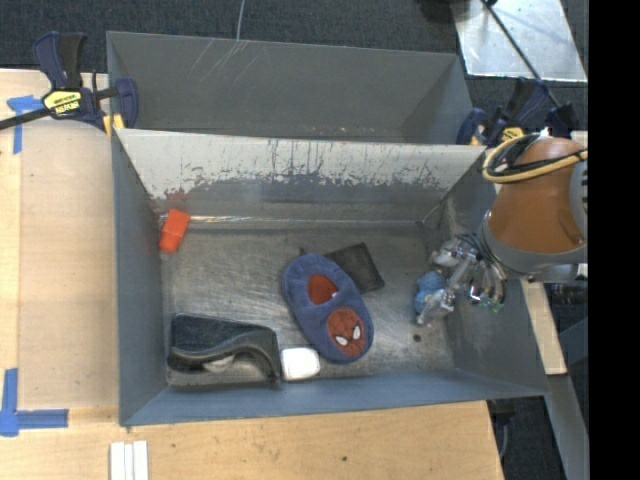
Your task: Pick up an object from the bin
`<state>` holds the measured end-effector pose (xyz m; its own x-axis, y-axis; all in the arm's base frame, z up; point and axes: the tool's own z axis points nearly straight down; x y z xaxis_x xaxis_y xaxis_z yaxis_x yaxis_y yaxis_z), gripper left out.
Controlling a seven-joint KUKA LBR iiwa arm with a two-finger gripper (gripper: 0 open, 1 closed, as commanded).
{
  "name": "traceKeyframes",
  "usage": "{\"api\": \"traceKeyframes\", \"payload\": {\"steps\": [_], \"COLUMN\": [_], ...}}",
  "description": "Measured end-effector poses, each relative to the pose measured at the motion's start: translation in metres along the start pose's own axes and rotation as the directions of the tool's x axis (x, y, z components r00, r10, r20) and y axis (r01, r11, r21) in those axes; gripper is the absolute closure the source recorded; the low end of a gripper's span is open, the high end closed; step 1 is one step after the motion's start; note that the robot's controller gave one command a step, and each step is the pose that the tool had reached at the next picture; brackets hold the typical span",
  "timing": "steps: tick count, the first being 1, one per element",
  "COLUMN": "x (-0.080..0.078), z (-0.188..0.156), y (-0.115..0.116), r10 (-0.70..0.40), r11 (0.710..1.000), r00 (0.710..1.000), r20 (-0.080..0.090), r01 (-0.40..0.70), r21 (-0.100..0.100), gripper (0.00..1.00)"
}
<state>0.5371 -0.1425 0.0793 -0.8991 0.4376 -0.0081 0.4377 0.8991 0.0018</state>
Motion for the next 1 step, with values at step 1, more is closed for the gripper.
{"api": "traceKeyframes", "payload": {"steps": [1], "x": [0.0000], "z": [-0.0002], "y": [0.0001], "r10": [-0.001], "r11": [1.000], "r00": [1.000], "r20": [0.000], "r01": [0.001], "r21": [0.000], "gripper": [1.00]}}
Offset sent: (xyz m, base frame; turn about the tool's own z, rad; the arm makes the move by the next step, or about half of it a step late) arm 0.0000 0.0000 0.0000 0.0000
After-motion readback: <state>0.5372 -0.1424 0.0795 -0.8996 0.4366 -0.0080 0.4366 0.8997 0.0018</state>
